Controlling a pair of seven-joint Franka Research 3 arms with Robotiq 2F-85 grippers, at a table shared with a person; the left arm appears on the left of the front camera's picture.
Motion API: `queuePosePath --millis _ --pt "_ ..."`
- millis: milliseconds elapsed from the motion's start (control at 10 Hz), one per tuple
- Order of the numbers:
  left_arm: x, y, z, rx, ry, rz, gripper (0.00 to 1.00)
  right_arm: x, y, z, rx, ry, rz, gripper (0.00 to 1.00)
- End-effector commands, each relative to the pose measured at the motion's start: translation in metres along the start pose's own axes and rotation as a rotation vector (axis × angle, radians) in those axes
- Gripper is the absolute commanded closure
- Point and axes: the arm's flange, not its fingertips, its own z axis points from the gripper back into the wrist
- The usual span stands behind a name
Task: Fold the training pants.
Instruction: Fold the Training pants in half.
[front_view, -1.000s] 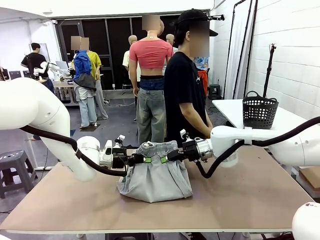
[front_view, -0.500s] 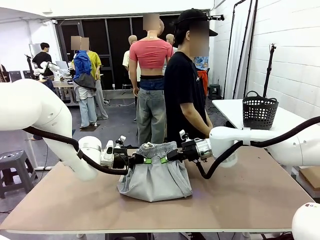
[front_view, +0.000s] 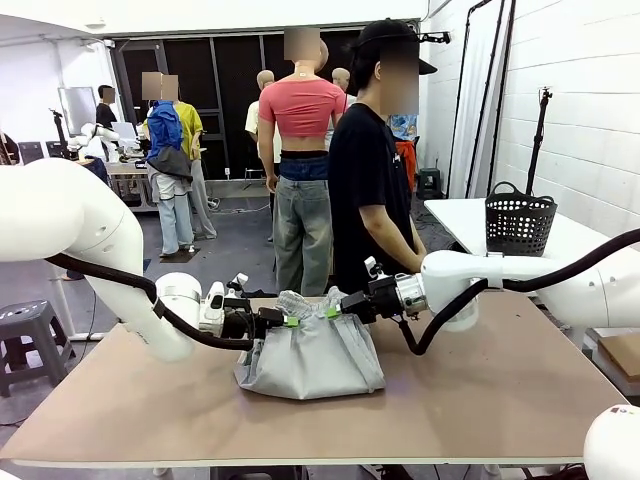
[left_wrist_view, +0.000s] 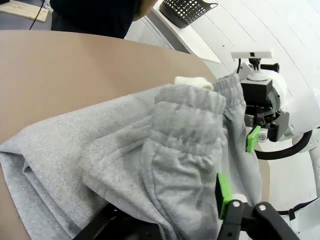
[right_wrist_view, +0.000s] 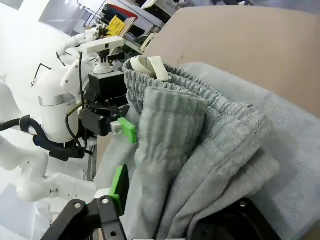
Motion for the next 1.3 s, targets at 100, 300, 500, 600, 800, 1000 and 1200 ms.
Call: queuePosePath --millis 100,300,500,600,800,1000,1200 --pt "0.01 -0.01 0.013 0.034 -0.013 0.0 0.0 -0.001 0.011 0.018 -0.163 0.004 -0.023 0.0" --pt "0.013 -0.02 0.032 0.088 -0.024 -0.016 0.0 0.002 0.023 0.039 -0.246 -0.005 -0.011 0.0" --pt "0.024 -0.039 0.061 0.133 -0.057 -0.058 0.0 0.008 0.043 0.057 -0.291 -0.024 0.025 0.0" --pt "0.028 -0.051 0.071 0.14 -0.071 -0.082 0.0 0.01 0.056 0.066 -0.313 -0.034 0.046 0.0" --pt "0.034 -0.064 0.082 0.121 -0.09 -0.116 0.0 0.014 0.077 0.073 -0.334 -0.05 0.104 0.0" --pt "0.039 -0.059 0.079 0.127 -0.091 -0.106 0.0 0.02 0.064 0.073 -0.302 -0.036 0.102 0.0" --pt "0.039 -0.059 0.079 0.127 -0.091 -0.106 0.0 0.02 0.064 0.073 -0.302 -0.036 0.102 0.0"
